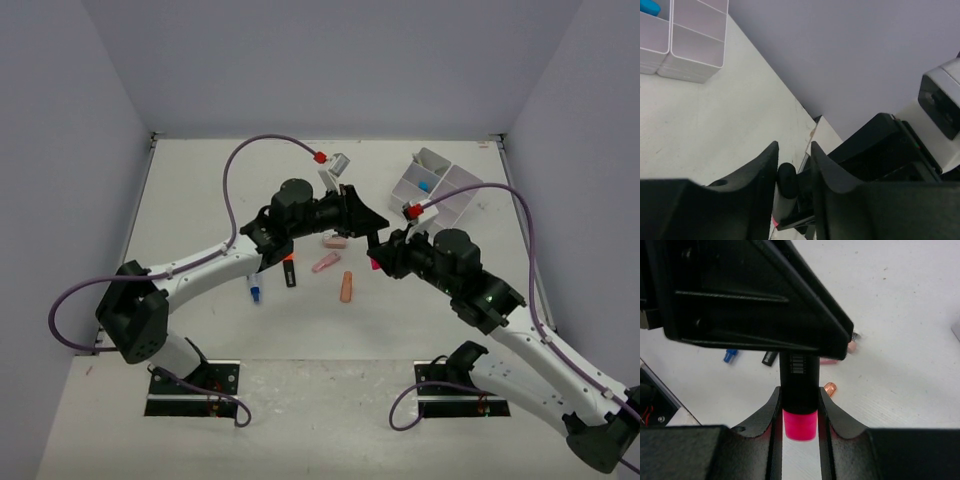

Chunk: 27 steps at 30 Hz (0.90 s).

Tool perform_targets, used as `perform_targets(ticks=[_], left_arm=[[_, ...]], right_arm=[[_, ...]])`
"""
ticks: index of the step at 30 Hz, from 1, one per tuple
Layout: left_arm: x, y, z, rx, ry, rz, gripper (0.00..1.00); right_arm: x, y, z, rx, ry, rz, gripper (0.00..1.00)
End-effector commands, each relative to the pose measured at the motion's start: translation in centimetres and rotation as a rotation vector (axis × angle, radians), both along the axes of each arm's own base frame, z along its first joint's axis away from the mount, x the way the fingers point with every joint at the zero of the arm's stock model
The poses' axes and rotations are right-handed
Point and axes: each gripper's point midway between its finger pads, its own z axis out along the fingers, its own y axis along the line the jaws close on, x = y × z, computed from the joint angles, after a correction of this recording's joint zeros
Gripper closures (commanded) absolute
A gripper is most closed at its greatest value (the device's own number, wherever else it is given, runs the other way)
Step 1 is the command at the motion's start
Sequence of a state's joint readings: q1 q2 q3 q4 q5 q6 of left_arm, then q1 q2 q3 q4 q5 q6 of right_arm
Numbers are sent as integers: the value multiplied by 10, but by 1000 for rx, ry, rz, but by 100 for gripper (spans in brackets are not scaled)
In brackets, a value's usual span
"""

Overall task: Sort the stationery into containers
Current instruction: Pick up the pen from the center of the board, then place the pen in the storage box.

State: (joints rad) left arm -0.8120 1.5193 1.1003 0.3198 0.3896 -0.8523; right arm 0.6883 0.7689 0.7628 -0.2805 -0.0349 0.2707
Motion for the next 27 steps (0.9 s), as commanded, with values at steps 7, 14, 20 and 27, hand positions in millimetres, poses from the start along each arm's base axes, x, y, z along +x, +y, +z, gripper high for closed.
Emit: perform_targets(ticks=[7,14,20,27], left_arm=[[8,-12,13,1,-42,-21,100],[53,-9,11,85,-186,159,100],[137,-19,28,74,-430,447,100],[218,-61,17,67,-549,596,100]], right_arm=[[11,-15,11,-27,-44,-113,100],[17,-61,15,16,19,-408,1],[1,-154,21,44,44,-891,1],[-17,-170,53,166,-13,-882,1]])
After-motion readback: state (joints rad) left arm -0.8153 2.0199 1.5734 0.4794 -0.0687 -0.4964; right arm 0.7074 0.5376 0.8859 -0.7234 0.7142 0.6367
